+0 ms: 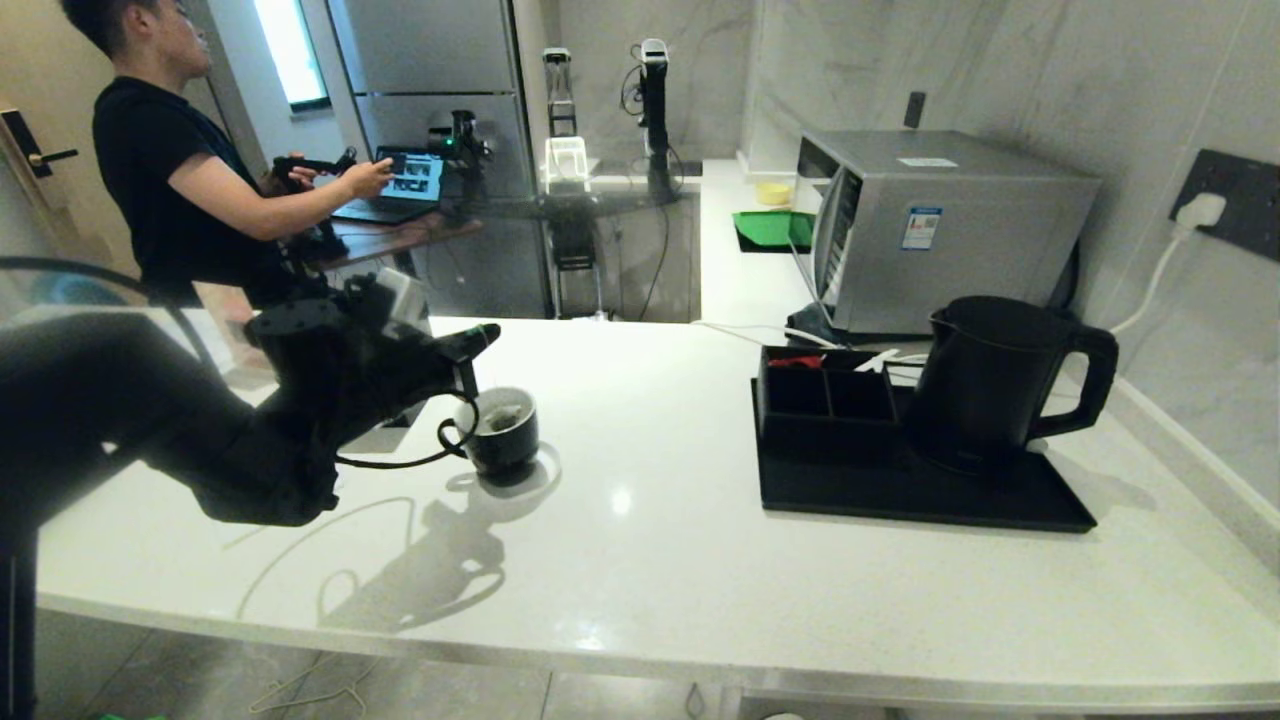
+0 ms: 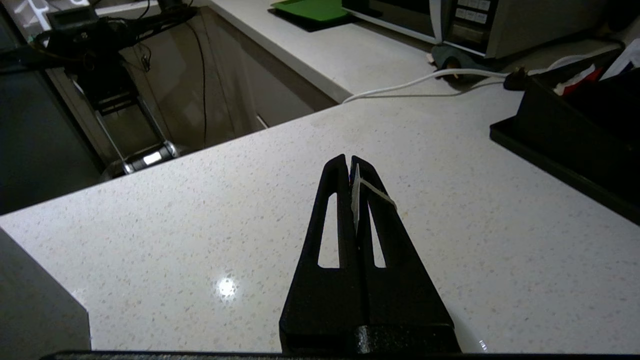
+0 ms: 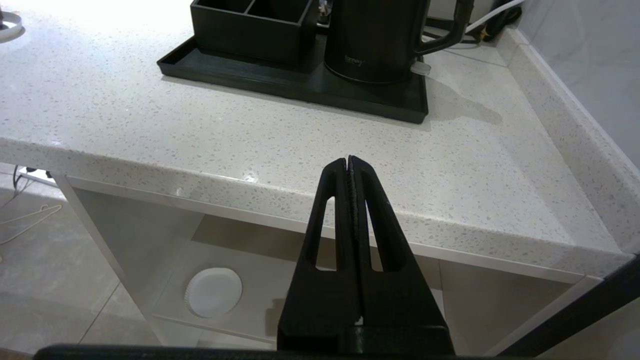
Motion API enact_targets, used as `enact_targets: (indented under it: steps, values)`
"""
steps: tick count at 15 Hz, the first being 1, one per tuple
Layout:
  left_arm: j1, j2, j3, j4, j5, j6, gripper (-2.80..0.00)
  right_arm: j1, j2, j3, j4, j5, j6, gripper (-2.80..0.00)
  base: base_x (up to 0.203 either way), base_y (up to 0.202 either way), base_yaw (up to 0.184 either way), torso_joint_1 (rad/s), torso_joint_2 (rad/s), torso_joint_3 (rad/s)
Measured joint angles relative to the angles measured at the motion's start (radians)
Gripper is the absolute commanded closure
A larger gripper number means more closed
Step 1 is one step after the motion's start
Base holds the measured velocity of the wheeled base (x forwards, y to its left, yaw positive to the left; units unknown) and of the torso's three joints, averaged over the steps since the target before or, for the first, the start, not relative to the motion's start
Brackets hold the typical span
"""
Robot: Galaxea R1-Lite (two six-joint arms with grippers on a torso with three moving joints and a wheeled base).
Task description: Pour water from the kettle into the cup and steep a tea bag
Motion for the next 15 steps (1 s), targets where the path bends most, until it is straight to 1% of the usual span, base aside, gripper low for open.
enact_targets:
  steps: [3, 11, 15]
  values:
    - [-0.011, -0.029, -0.015, 0.01, 0.0, -0.001, 0.0, 0.0, 0.0, 0.0, 0.0, 0.0, 0.0, 0.0, 0.0, 0.0, 0.0, 0.0, 0.0, 0.0]
    - [-0.012, -0.107, -0.03, 0.061, 0.0, -0.001, 0.0, 0.0, 0.0, 0.0, -0.001, 0.0, 0.0, 0.0, 0.0, 0.0, 0.0, 0.0, 0.0, 0.0]
    - [-0.012, -0.122, -0.073, 0.102, -0.001, -0.001, 0.0, 0.0, 0.0, 0.0, 0.0, 0.0, 0.0, 0.0, 0.0, 0.0, 0.0, 0.0, 0.0, 0.0]
